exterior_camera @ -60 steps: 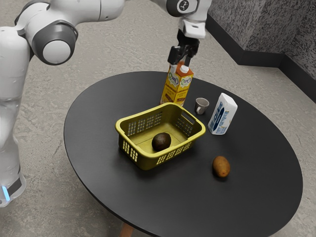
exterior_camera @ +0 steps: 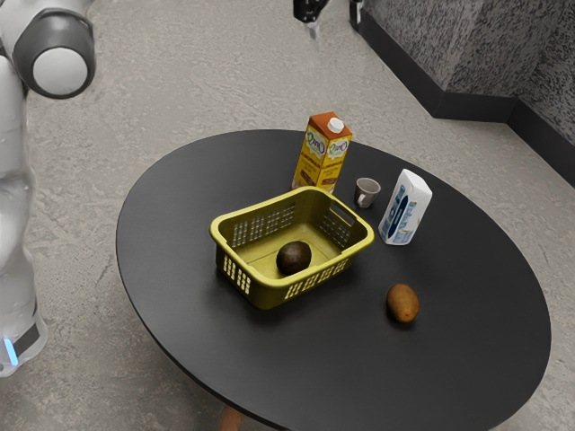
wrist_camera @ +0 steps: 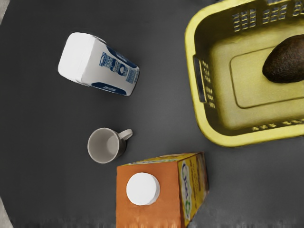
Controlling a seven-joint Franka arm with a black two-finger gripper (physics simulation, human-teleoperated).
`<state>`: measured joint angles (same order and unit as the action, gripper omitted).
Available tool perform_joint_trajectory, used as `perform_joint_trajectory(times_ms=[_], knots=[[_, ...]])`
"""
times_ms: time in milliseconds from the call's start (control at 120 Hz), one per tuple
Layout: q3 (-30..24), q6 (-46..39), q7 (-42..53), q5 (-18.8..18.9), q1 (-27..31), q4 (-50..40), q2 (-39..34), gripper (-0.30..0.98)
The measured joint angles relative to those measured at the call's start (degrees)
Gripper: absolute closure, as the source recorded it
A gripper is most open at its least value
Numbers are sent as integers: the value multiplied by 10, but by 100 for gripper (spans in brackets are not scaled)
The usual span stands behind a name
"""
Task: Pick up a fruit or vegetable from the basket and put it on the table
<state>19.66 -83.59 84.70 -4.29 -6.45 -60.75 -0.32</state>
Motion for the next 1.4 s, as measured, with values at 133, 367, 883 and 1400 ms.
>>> perform_joint_trajectory(times_ms=[133,367,883,1400], knots=[[-39,27,13,-1,67,6,-17,0],[-33,63,30,6,12,-14,-2,0],[-118,-122,44,54,-92,-459,-194,0],[-107,-186,36,61,-87,-463,-156,0]])
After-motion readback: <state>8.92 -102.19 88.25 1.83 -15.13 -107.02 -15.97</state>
